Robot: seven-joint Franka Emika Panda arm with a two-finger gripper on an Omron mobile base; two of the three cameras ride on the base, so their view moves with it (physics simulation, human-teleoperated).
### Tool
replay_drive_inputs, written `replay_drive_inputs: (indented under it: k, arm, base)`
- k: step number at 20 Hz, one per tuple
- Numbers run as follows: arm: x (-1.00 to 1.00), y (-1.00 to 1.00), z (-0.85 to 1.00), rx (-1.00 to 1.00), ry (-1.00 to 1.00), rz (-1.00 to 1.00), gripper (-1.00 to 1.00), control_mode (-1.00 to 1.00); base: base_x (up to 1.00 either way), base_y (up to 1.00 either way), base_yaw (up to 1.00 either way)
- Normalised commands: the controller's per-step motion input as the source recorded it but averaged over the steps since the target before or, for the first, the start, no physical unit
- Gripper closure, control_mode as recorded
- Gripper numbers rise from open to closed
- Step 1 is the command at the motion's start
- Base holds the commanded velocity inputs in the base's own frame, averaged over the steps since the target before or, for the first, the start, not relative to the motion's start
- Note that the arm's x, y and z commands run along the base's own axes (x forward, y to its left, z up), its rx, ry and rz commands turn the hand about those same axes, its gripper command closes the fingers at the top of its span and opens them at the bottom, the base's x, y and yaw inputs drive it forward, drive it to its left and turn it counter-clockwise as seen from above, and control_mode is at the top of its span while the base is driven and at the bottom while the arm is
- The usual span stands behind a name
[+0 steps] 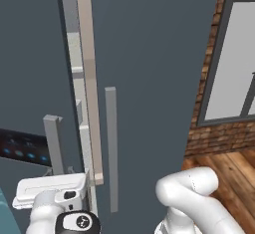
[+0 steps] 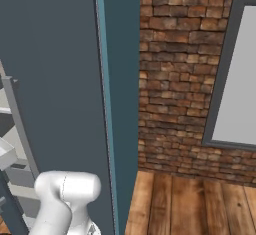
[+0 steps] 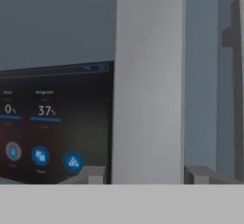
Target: Open the freezer door, pick up the ice cube tray from the freezer, and place it on the dining counter.
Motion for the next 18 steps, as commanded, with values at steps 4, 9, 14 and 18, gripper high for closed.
replay_drive_inputs:
  k: [4, 9, 14, 18]
  arm:
    - [-0.15, 0.11, 0.0, 0.0, 0.01, 0.0, -1.0, -1.0]
    - [-0.19, 0.01, 0.0, 0.0, 0.0, 0.0, -1.0, -1.0]
    - [-0.47, 0.0, 0.04, 0.0, 0.0, 0.0, -1.0, -1.0]
    - [-0.51, 0.0, 0.04, 0.0, 0.0, 0.02, -1.0, -1.0]
  base:
    - [0.0, 0.0, 0.0]
    - [0.0, 0.0, 0.0]
    - [0.0, 0.0, 0.0]
    - [0.0, 0.0, 0.0]
